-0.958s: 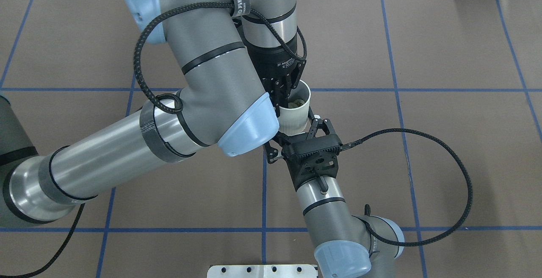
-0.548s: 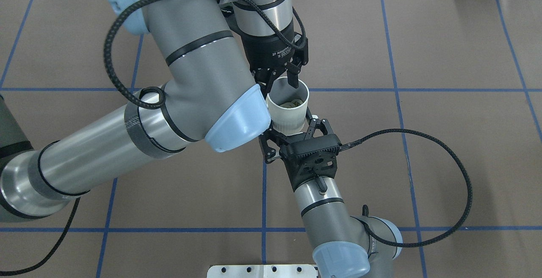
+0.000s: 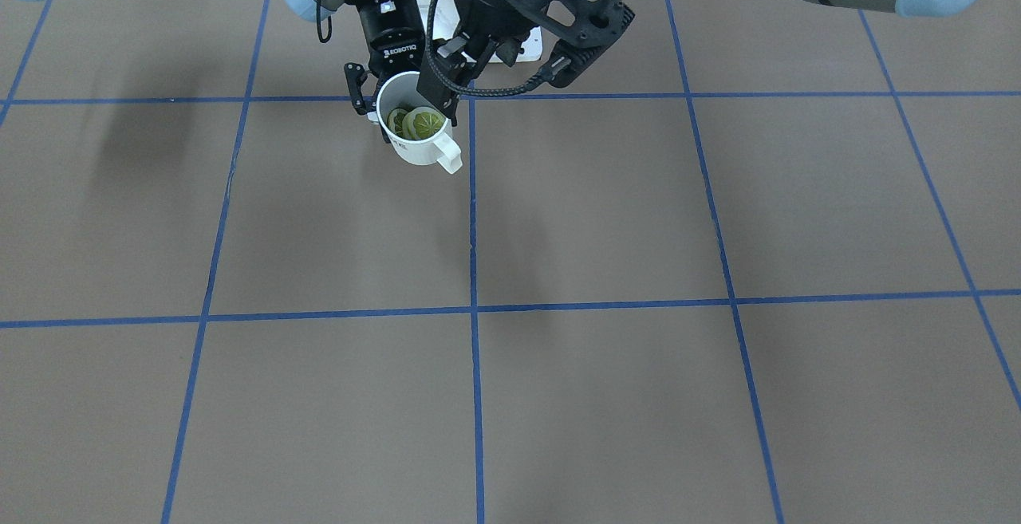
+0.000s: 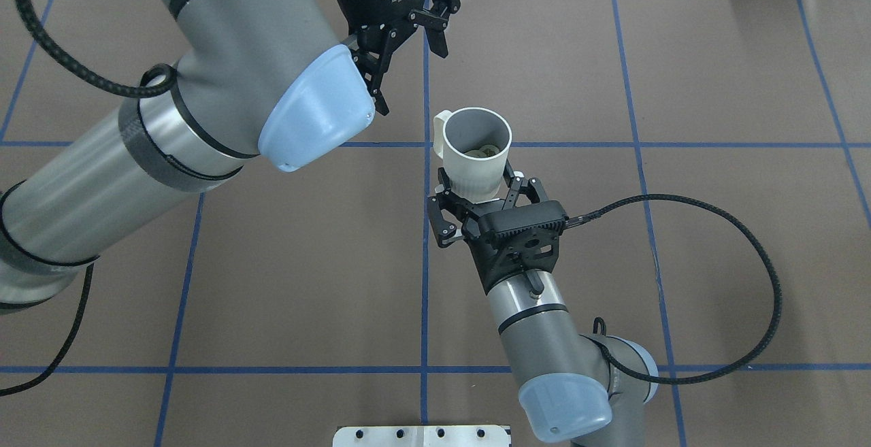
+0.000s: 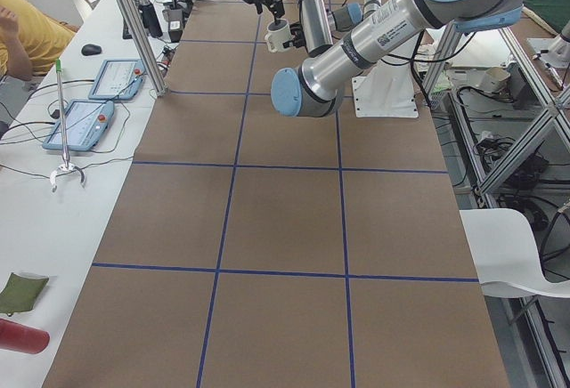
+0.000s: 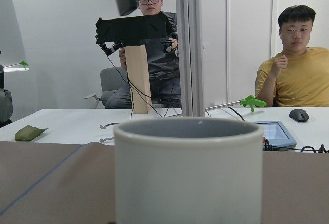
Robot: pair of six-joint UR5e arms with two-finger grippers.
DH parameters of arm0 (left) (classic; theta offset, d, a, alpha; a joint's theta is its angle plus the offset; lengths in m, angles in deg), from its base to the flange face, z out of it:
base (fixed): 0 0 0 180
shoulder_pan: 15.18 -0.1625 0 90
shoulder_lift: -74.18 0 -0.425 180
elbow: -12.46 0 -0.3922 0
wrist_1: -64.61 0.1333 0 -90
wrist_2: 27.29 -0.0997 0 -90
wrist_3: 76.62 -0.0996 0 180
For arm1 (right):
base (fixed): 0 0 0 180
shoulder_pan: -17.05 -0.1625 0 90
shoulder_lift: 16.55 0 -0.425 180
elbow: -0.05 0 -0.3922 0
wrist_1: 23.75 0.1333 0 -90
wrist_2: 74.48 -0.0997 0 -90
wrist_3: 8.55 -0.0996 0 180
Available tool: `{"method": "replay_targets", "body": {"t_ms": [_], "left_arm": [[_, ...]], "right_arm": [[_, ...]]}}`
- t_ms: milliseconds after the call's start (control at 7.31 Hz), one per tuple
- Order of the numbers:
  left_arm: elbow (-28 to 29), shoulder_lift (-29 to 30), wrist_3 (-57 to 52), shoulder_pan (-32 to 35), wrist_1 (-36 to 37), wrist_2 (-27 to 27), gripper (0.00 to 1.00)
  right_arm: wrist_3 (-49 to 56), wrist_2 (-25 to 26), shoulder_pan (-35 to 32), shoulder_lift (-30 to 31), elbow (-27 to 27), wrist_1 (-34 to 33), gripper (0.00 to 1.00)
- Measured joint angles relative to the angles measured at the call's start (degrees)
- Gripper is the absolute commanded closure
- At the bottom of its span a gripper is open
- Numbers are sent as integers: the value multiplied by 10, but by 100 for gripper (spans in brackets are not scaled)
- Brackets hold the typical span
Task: Left arm hands cup to right arm to dump lemon
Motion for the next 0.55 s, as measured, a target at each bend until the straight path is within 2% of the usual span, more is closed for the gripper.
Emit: {"method": "replay_targets", "body": {"t_ms": [548], "left_arm": [[1,-16,-13,12,-1,-4,0]], "right_arm": [[-4,-27,-63,119,5,182,100]]}}
